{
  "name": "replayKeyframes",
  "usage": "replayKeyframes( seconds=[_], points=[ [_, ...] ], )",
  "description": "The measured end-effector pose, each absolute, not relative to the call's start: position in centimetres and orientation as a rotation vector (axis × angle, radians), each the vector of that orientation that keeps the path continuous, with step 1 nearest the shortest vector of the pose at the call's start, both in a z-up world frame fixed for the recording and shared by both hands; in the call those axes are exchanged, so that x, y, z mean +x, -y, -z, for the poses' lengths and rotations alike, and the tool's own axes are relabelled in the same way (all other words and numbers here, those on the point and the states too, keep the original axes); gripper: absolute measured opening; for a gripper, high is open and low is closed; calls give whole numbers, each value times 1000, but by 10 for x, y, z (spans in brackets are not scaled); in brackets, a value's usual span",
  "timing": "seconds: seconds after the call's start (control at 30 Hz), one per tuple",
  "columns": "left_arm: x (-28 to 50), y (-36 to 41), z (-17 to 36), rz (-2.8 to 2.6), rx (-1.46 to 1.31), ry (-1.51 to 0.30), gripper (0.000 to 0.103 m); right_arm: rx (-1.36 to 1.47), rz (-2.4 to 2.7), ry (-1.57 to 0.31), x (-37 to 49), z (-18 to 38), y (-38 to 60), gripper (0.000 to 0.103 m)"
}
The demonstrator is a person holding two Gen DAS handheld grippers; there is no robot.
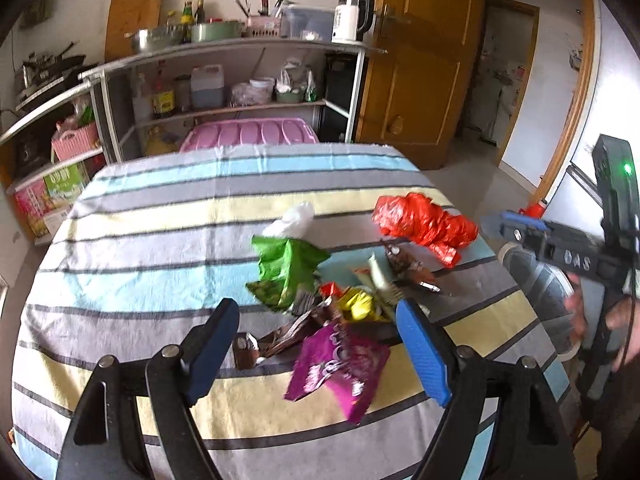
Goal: Collect trash
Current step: 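Grasp the pink snack wrapper with the left gripper while the right grasps the red plastic bag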
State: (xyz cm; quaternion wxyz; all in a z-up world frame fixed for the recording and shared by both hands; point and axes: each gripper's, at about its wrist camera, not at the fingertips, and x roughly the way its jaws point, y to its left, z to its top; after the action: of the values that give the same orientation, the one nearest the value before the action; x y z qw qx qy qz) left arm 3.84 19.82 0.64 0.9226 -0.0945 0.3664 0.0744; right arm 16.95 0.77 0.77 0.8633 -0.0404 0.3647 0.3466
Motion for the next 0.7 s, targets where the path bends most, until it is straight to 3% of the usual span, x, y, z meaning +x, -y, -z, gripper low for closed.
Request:
replayKeyframes(
  seconds=[0.7],
  points=[
    [51,-198,30,-72,-189,-873,84,-144,-847,-834,211,21,-55,61]
  ],
)
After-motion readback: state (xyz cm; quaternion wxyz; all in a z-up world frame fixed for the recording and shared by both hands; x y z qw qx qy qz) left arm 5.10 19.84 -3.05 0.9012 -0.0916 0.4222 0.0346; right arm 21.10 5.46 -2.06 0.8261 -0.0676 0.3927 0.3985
